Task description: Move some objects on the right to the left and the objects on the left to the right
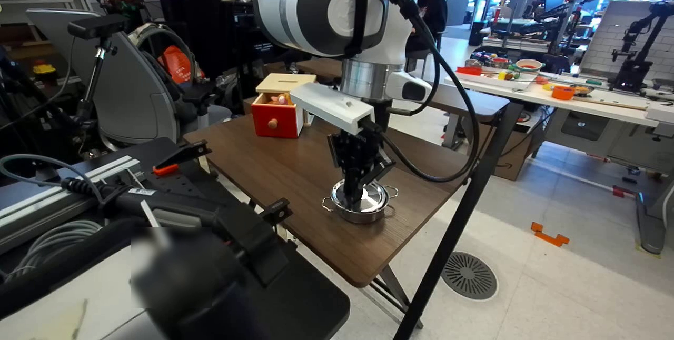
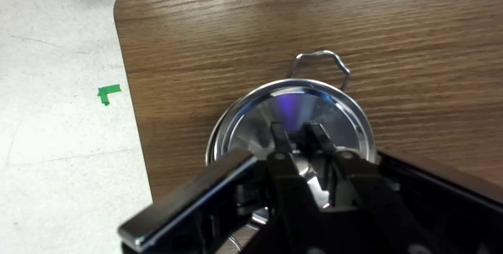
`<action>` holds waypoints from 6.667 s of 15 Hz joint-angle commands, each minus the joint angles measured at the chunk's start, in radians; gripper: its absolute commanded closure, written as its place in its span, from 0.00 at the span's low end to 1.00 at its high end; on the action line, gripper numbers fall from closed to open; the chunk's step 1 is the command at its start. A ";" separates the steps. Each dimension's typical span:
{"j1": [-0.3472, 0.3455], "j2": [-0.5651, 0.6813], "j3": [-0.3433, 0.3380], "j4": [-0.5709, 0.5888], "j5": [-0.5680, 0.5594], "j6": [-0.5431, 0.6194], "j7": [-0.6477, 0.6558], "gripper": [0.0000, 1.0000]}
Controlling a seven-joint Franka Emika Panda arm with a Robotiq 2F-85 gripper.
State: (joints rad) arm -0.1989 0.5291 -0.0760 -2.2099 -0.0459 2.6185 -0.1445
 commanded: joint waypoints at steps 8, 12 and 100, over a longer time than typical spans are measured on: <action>0.104 -0.182 0.078 -0.126 -0.039 -0.007 -0.074 0.95; 0.186 -0.183 0.123 -0.127 -0.060 -0.013 -0.071 0.95; 0.371 0.049 0.195 0.260 -0.129 -0.011 -0.040 0.98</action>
State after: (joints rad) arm 0.1628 0.5840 0.1322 -1.9496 -0.1580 2.6158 -0.2027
